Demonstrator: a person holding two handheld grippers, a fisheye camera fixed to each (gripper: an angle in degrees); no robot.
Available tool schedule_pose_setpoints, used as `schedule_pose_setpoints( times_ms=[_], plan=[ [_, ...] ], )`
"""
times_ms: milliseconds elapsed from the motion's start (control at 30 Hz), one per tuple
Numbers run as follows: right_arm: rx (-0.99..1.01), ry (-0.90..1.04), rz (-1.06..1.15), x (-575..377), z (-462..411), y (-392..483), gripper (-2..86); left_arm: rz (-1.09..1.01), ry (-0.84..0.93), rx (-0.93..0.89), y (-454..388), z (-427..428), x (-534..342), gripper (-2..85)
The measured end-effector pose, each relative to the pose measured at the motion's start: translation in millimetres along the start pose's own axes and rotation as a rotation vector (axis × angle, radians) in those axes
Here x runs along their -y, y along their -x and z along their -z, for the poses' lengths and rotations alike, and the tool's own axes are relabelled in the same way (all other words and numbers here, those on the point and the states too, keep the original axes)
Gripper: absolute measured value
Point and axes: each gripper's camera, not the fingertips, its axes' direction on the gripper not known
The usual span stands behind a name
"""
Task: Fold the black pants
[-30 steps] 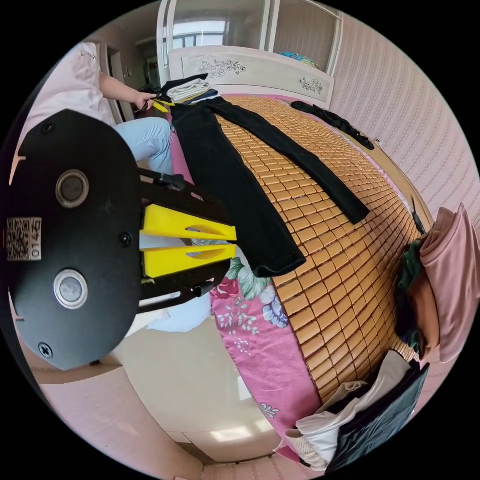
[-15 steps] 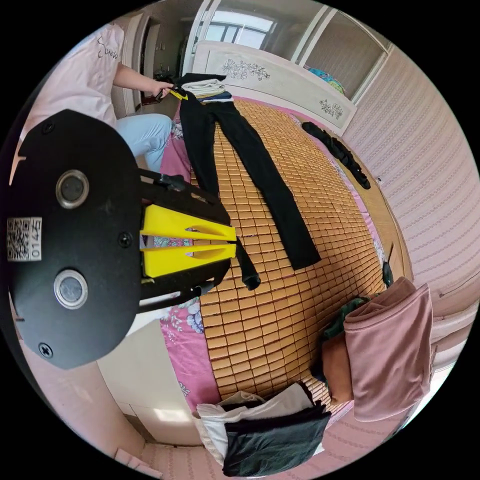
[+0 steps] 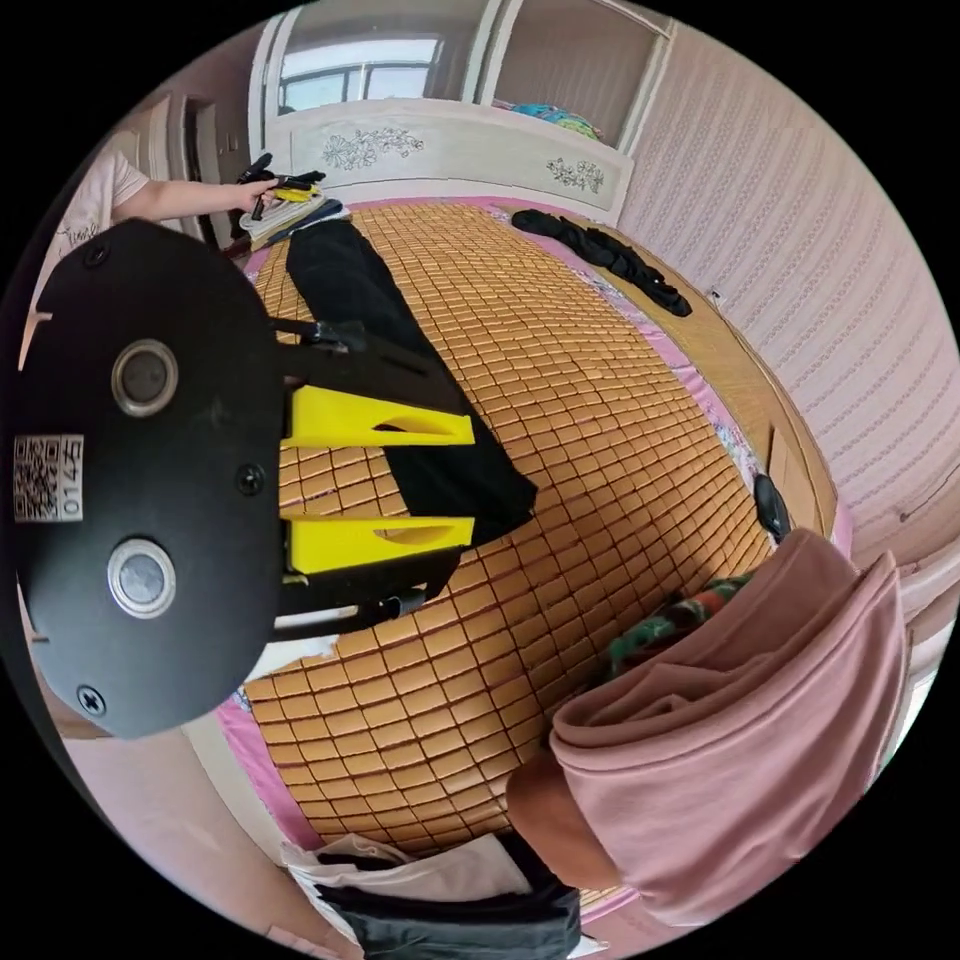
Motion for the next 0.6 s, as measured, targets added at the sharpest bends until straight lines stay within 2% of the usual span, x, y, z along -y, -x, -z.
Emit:
schedule_pose_setpoints(
  times_ms=[200,267,400,467,533,600],
  plan=[
    [0.099,0.020,-0.121,-27.4,-42.1,-56.7,13.4,0.055,0.083,0.128,37.8,-20.3,-38.8,12.0],
    [0.150,-0.003,-0.163,-30.9,-50.2,-67.6,13.3,0.096,0.124,0.103,44.4,-34.9,-46.4,12.9],
    [0.286,-0.088,-0.199,-28.4,-57.1,-78.7,10.9,0.154,0.204,-0.034,33.0,-77.9,-54.0,13.5],
    [0.277,-0.075,-0.230,-26.6,-64.8,-80.3,9.5,0.142,0.196,0.009,22.3,-90.2,-56.1,12.9],
    [0.220,-0.090,-0.282,-29.2,-65.2,-85.4,4.3,0.117,0.215,0.073,12.6,-98.1,-56.0,11.4],
    [0.270,-0.084,-0.255,-31.0,-62.6,-91.3,1.8,0.069,0.233,0.120,-1.2,-101.3,-54.5,8.0]
  ],
)
